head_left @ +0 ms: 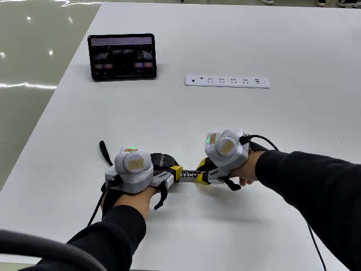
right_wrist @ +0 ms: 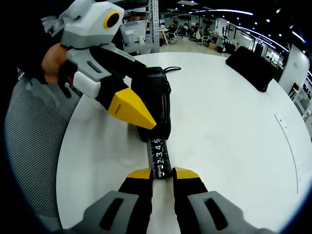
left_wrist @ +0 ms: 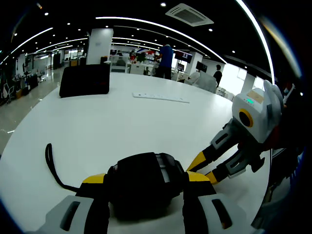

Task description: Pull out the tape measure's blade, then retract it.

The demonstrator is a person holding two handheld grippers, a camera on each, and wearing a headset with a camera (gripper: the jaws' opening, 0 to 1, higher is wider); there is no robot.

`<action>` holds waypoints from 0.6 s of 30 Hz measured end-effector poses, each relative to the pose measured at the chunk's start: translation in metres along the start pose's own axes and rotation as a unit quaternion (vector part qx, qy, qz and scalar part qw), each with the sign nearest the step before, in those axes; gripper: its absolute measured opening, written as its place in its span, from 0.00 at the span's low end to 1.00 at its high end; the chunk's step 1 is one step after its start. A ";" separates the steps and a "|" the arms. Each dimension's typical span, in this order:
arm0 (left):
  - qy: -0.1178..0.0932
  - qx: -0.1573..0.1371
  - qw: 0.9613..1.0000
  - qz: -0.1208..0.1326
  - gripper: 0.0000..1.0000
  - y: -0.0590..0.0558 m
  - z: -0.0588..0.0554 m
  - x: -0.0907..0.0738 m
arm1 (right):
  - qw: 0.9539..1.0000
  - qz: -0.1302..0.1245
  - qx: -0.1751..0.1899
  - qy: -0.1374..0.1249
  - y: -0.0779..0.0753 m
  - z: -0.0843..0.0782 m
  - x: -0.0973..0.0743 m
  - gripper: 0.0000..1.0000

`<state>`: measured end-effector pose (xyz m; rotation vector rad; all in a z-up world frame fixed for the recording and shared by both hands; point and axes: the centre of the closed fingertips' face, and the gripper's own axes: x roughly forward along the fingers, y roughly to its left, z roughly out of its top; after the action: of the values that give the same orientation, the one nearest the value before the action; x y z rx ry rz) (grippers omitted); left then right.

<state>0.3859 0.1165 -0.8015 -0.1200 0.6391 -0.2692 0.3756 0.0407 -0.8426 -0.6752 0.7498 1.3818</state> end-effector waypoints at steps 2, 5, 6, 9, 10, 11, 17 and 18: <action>0.000 0.000 1.000 0.000 0.57 0.000 0.000 0.000 | 1.000 0.000 0.001 -0.001 0.000 0.001 0.001 0.12; 0.000 -0.001 1.000 0.000 0.57 0.000 0.000 0.000 | 1.000 0.000 -0.003 -0.001 -0.001 0.002 0.002 0.12; 0.000 -0.001 1.000 0.000 0.57 0.000 0.000 0.000 | 1.000 -0.001 -0.003 0.000 0.000 0.002 0.002 0.12; 0.000 -0.001 1.000 0.000 0.57 0.000 0.000 0.000 | 1.000 -0.002 -0.007 -0.001 0.000 0.002 0.002 0.12; 0.000 -0.001 1.000 -0.001 0.57 0.000 0.000 0.000 | 1.000 -0.002 -0.009 -0.001 0.000 0.002 0.001 0.12; 0.000 -0.001 1.000 0.000 0.57 0.000 0.000 0.000 | 1.000 -0.002 -0.012 0.000 -0.001 0.002 0.002 0.12; 0.000 -0.001 1.000 -0.001 0.57 0.000 0.000 0.000 | 1.000 -0.002 -0.020 0.001 0.000 0.001 0.001 0.12; 0.000 -0.001 1.000 -0.001 0.57 0.000 0.000 0.000 | 1.000 -0.002 -0.019 0.001 -0.001 0.001 0.001 0.12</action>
<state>0.3860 0.1167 -0.8014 -0.1221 0.6398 -0.2714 0.3763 0.0416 -0.8426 -0.7079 0.7246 1.3949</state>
